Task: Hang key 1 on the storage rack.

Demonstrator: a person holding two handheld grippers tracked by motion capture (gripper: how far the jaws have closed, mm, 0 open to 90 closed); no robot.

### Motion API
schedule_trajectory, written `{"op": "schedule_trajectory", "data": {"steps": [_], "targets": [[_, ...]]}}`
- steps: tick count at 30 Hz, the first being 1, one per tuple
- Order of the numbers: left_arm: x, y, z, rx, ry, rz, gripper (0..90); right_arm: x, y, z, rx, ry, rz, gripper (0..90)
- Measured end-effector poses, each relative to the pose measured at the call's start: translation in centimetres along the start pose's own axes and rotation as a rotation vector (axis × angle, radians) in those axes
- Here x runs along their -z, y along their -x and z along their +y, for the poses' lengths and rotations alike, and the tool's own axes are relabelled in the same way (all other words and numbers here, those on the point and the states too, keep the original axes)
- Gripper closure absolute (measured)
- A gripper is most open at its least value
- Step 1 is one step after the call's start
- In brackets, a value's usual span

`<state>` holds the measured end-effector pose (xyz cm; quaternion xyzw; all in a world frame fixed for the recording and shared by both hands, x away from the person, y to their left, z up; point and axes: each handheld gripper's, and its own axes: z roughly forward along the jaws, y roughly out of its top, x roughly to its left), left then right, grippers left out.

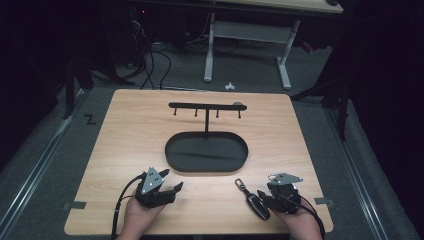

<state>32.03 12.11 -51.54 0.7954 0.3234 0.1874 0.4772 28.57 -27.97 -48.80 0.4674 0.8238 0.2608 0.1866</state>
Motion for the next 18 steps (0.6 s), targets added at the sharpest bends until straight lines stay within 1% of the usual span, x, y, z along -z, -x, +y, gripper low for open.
{"op": "schedule_trajectory", "data": {"steps": [4,5,6,7,10,11,12,13,14,15,17,18], "targets": [[-0.1,0.1,0.0,-0.011,-0.002,-0.004,32.7,-0.1,-0.1,0.6,0.026,-0.051,0.012,51.7],[-0.1,0.1,0.0,-0.011,-0.002,-0.004,32.7,-0.1,-0.1,0.6,0.026,-0.051,0.012,51.7],[-0.1,0.1,0.0,-0.011,-0.003,-0.003,32.7,-0.1,-0.1,0.7,0.038,-0.067,0.013,51.1],[-0.1,0.1,0.0,-0.008,-0.002,-0.003,32.9,-0.3,-0.3,0.9,0.058,-0.094,0.015,50.3],[0.0,0.0,0.0,-0.009,-0.004,0.0,32.7,-0.4,-0.5,1.4,0.087,-0.133,0.014,49.7],[0.0,0.0,0.0,-0.009,-0.005,0.0,32.7,-0.4,-0.5,1.4,0.087,-0.133,0.014,49.7],[-0.1,0.0,0.0,-0.01,-0.006,0.0,32.6,-0.4,-0.6,1.6,0.097,-0.142,0.016,49.4],[-0.1,0.1,0.0,-0.013,-0.008,-0.002,32.5,-0.5,-0.7,1.9,0.116,-0.163,0.014,49.0],[-0.1,0.1,0.0,-0.013,-0.008,-0.002,32.5,-0.5,-0.7,1.9,0.116,-0.163,0.014,49.0],[-0.1,0.1,0.0,-0.015,-0.011,-0.005,32.5,-0.6,-0.7,2.2,0.127,-0.181,0.015,48.9],[-0.1,0.1,0.0,-0.017,-0.01,-0.007,32.5,-0.6,-0.7,2.3,0.133,-0.187,0.017,48.7],[-0.1,0.1,0.0,-0.018,-0.011,-0.008,32.6,-0.6,-0.7,2.5,0.129,-0.198,0.018,48.6]]}}
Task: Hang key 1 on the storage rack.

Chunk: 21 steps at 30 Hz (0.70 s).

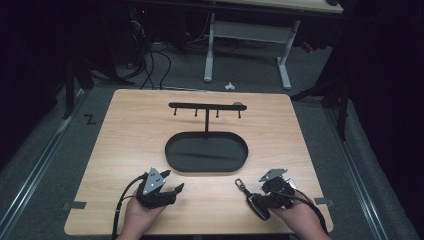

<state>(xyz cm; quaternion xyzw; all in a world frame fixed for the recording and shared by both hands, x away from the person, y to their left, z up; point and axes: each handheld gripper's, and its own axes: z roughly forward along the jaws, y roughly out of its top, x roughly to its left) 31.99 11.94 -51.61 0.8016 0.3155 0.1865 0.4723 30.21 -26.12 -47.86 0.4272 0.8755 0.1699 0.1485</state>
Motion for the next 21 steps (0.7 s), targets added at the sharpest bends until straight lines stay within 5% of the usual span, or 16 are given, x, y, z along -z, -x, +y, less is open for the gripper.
{"op": "schedule_trajectory", "data": {"steps": [21], "targets": [[-0.3,0.2,-0.1,-0.011,-0.02,-0.015,32.6,-0.2,-0.1,2.9,-0.026,-0.208,0.114,42.5]]}}
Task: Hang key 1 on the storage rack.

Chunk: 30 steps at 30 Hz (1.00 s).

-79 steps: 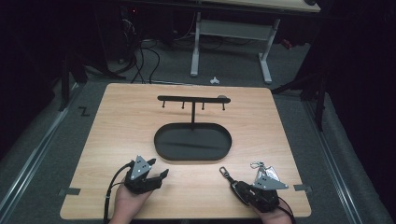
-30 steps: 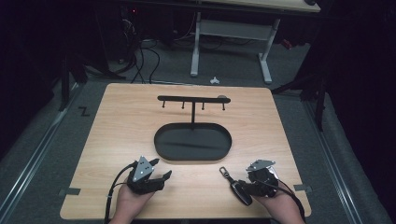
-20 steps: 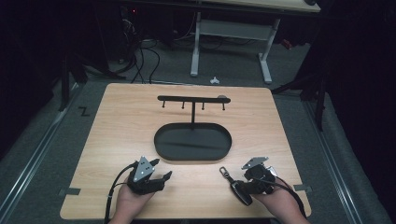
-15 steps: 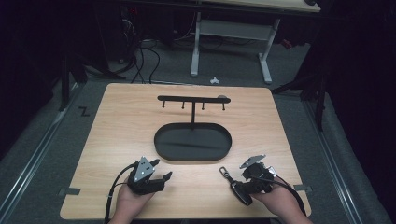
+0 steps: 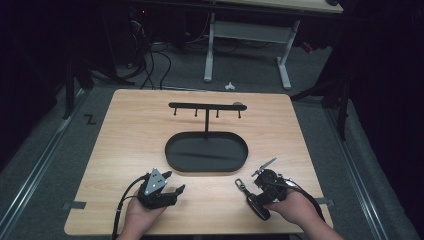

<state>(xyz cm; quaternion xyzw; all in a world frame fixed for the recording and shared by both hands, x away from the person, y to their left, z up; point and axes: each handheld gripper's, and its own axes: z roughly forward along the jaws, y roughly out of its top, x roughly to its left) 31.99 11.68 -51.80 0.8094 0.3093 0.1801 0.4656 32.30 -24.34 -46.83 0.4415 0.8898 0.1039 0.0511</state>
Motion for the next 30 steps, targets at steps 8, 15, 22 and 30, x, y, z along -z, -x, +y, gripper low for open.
{"op": "schedule_trajectory", "data": {"steps": [8,15,22,30], "targets": [[0.0,-0.1,0.0,-0.002,-0.001,-0.002,32.7,0.0,-0.4,1.5,-0.003,-0.052,-0.008,41.7],[0.0,0.1,0.0,-0.003,0.001,-0.01,32.7,-0.7,-1.3,3.2,0.001,-0.112,0.0,37.0],[0.0,0.1,0.0,-0.004,0.0,-0.013,32.7,-1.6,-1.1,4.4,0.017,-0.143,0.034,29.1],[0.0,0.0,0.0,-0.004,-0.002,-0.015,32.6,-2.8,-0.8,5.1,0.013,-0.177,-0.001,29.8]]}}
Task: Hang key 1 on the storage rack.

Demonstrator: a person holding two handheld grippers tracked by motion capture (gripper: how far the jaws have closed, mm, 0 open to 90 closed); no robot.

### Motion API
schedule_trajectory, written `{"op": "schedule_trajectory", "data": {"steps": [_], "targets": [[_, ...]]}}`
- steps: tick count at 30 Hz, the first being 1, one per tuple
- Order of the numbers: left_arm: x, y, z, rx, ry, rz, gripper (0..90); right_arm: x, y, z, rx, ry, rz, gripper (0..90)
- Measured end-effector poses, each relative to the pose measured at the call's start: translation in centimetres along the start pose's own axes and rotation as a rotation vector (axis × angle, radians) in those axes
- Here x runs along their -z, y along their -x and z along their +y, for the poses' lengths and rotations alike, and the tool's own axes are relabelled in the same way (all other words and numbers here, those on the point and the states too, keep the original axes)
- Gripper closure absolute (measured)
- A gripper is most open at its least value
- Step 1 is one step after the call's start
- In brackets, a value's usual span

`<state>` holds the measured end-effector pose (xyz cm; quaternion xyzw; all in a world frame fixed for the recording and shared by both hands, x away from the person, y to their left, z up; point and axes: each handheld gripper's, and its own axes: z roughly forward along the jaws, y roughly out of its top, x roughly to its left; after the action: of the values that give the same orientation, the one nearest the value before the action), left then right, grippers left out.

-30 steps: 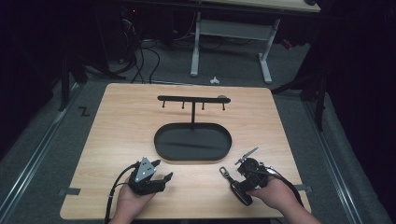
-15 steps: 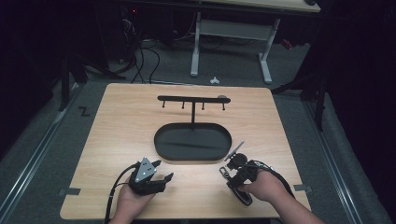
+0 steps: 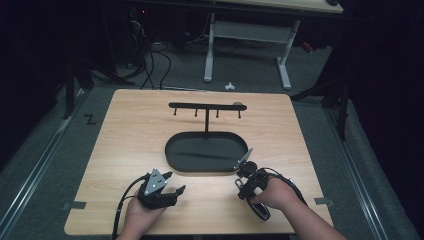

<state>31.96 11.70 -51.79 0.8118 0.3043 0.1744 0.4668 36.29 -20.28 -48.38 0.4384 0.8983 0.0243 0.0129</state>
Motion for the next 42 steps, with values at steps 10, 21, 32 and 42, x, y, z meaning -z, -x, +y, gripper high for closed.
{"op": "schedule_trajectory", "data": {"steps": [10,21,32,42], "targets": [[-0.13,0.11,-0.03,-0.001,0.003,-0.007,32.6,-0.84,0.06,0.1,0.003,-0.037,0.015,33.6],[-0.12,0.19,0.01,-0.007,0.001,-0.009,33.0,-0.53,-0.29,0.17,-0.004,-0.053,-0.009,56.8],[-0.06,0.23,0.05,-0.009,0.005,-0.01,33.4,-0.45,-0.44,0.45,-0.043,-0.059,-0.002,78.8],[0.04,0.31,0.12,-0.009,0.016,-0.011,33.9,-0.44,-0.47,0.3,-0.03,-0.047,-0.003,79.8]]}}
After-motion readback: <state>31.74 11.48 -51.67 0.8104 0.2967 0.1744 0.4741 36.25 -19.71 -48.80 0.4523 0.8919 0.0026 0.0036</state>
